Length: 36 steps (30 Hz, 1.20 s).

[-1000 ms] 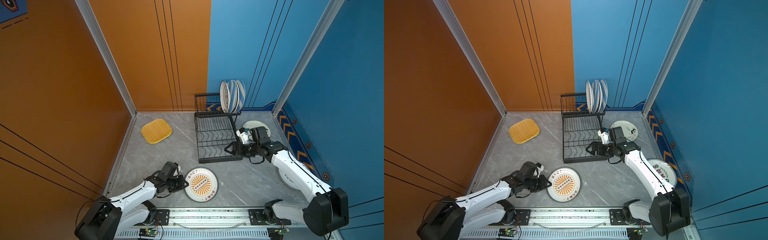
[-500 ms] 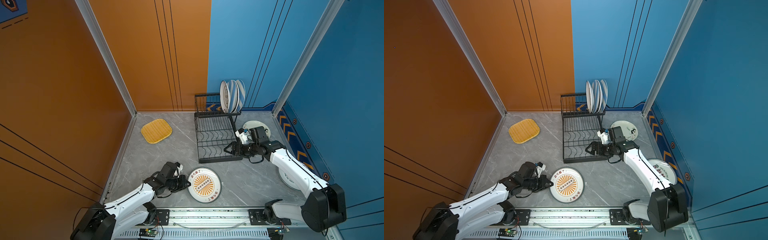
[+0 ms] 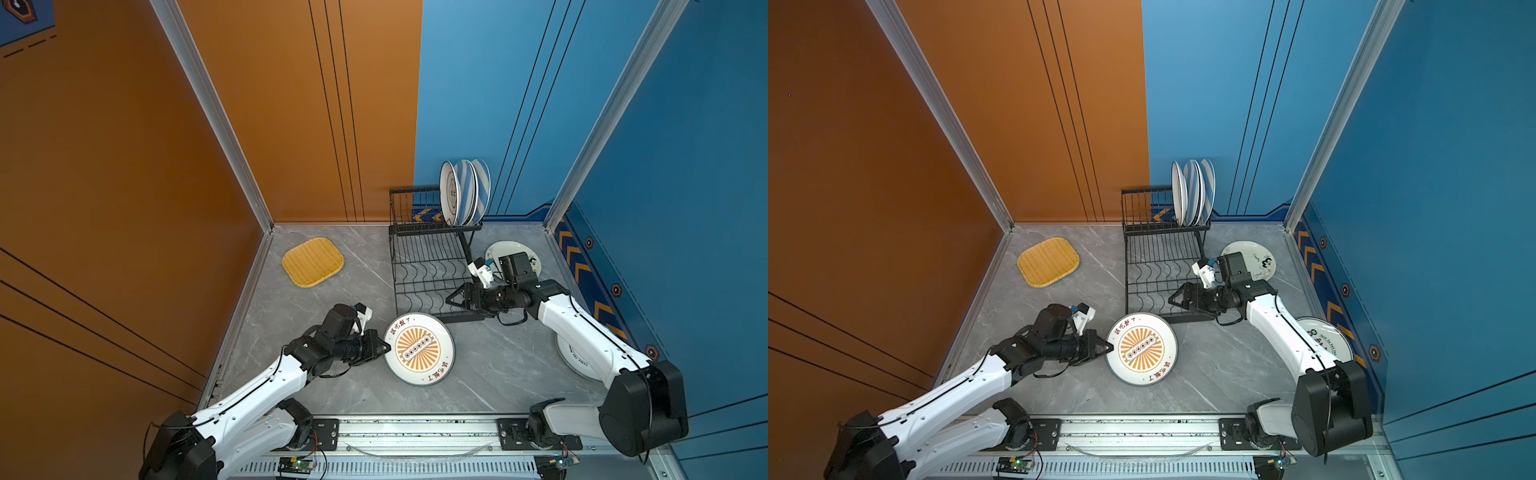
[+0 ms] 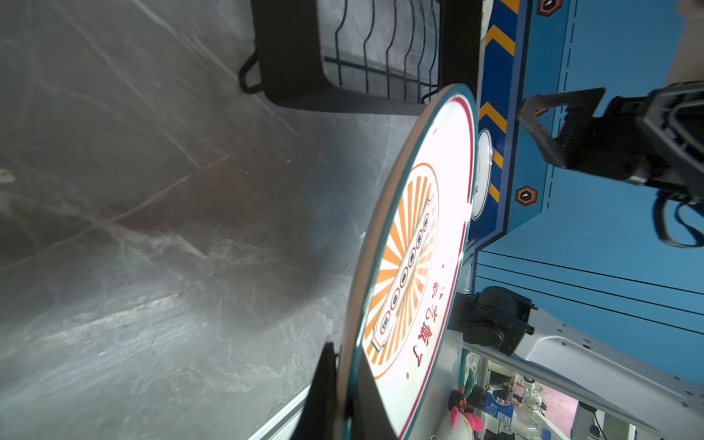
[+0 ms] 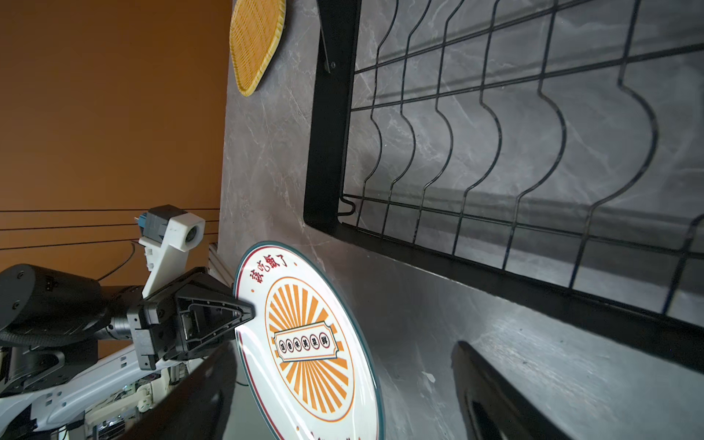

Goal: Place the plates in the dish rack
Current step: 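Grip the upright sunburst plate with right gripper while left gripper holds it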

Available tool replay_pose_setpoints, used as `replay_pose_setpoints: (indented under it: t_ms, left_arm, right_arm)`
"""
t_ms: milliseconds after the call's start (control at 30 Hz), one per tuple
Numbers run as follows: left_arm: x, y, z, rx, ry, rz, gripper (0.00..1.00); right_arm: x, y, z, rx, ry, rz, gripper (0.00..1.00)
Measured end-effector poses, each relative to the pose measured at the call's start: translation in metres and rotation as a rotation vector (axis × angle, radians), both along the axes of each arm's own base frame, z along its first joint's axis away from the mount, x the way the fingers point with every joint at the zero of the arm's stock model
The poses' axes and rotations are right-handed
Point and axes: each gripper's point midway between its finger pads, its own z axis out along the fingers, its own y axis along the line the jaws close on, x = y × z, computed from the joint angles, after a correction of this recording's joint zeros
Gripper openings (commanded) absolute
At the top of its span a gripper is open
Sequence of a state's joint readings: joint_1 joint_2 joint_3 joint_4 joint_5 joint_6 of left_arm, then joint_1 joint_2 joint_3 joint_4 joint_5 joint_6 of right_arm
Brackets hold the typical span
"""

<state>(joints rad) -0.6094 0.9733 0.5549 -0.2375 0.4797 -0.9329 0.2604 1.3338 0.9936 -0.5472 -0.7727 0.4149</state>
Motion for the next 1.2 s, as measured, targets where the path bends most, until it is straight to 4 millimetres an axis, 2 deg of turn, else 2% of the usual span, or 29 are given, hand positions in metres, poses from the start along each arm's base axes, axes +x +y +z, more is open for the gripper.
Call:
replay_pose_setpoints:
  t_ms: [100, 267, 433, 633, 833, 1067, 1200]
  left_arm:
    - [0.011, -0.005, 0.016, -0.017, -0.021, 0.006, 0.00]
    - [0.035, -0.009, 0.031, -0.040, -0.035, 0.024, 0.00]
    - [0.060, -0.012, 0.042, -0.071, -0.059, 0.032, 0.00]
    - [0.082, -0.019, 0.057, -0.111, -0.085, 0.004, 0.00]
    - [0.093, -0.028, 0.070, -0.144, -0.112, -0.037, 0.00]
    - [0.094, -0.030, 0.072, -0.160, -0.109, -0.053, 0.00]
    - [0.099, -0.029, 0.077, -0.178, -0.133, -0.052, 0.00]
  right_arm:
    - [-0.004, 0.005, 0.004, 0.044, 0.016, 0.028, 0.87]
    - [-0.007, 0.012, 0.012, 0.120, 0.046, 0.070, 0.84]
    - [-0.006, 0.015, 0.021, 0.176, 0.061, 0.092, 0.73]
    - [-0.004, 0.017, 0.024, 0.221, 0.087, 0.102, 0.65]
    - [0.006, 0.020, 0.024, 0.263, 0.102, 0.094, 0.53]
    - [0.023, 0.022, 0.038, 0.324, 0.073, 0.072, 0.26]
    - [0.030, 0.023, 0.040, 0.344, 0.071, 0.059, 0.18]
